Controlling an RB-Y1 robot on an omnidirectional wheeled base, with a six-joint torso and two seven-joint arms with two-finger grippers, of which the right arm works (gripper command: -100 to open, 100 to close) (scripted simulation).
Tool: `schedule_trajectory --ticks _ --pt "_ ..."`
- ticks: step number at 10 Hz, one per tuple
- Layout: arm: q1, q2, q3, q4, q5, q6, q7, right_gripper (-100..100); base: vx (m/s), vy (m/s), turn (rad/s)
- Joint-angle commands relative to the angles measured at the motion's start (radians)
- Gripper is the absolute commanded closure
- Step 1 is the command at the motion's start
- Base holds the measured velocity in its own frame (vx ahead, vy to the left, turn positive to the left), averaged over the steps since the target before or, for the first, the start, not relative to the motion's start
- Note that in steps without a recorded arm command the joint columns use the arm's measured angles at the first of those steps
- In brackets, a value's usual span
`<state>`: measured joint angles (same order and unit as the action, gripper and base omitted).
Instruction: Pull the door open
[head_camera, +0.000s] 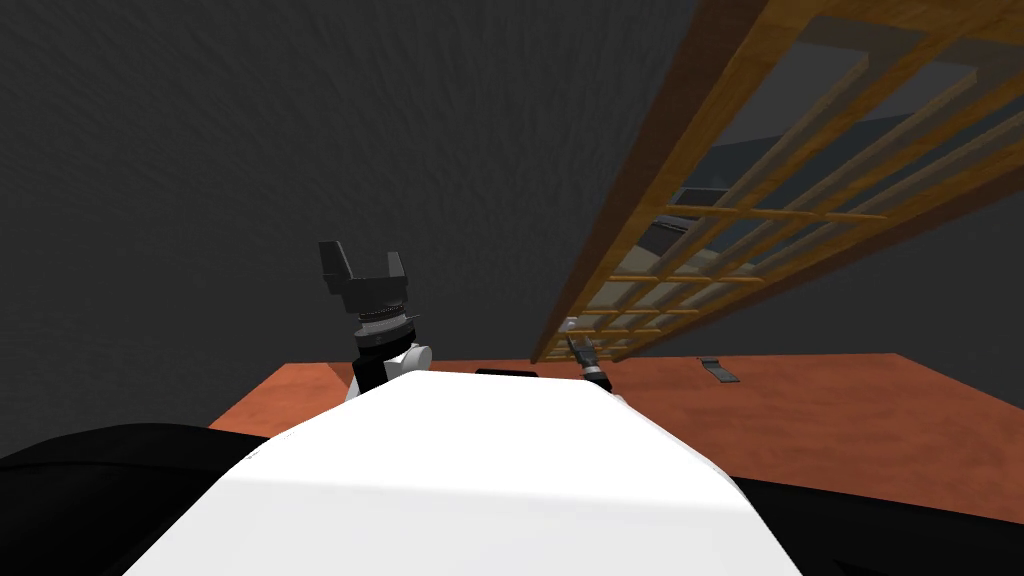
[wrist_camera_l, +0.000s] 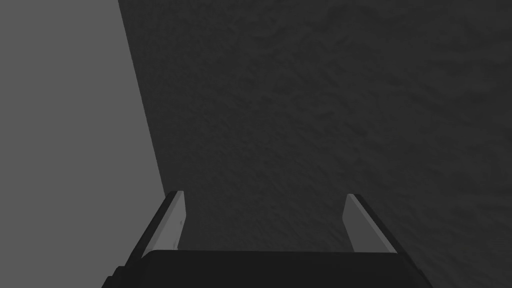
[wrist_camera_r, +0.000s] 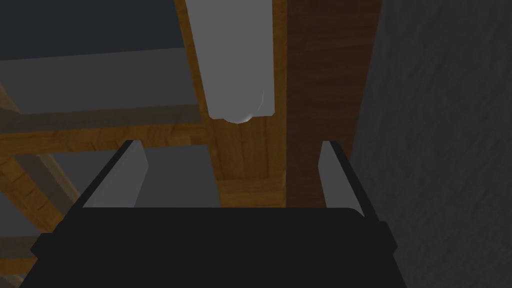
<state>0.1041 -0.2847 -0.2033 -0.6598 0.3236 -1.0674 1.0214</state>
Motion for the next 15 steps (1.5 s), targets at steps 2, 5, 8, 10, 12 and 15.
schedule_trajectory --ticks 2,5,8,10,12,15 --pt "-0.004 -0.004 -0.018 0.014 -0.014 0.000 0.005 -100 0.220 0.041 0.108" --pt "-0.003 -0.003 -0.018 0.017 -0.014 -0.002 0.006 100 0.072 0.017 0.016" --pt "-0.003 -0.003 -0.018 0.017 -0.014 -0.002 0.006 100 -0.011 -0.011 0.004" --pt "-0.003 -0.003 -0.018 0.017 -0.014 -0.002 0.006 100 0.000 0.000 0.000" --pt "-0.004 -0.005 -0.013 0.016 -0.031 0.002 -0.039 100 -0.037 -0.017 0.051" --pt "-0.006 -0.005 -0.004 0.015 -0.051 0.006 -0.094 100 -0.039 -0.015 0.041"
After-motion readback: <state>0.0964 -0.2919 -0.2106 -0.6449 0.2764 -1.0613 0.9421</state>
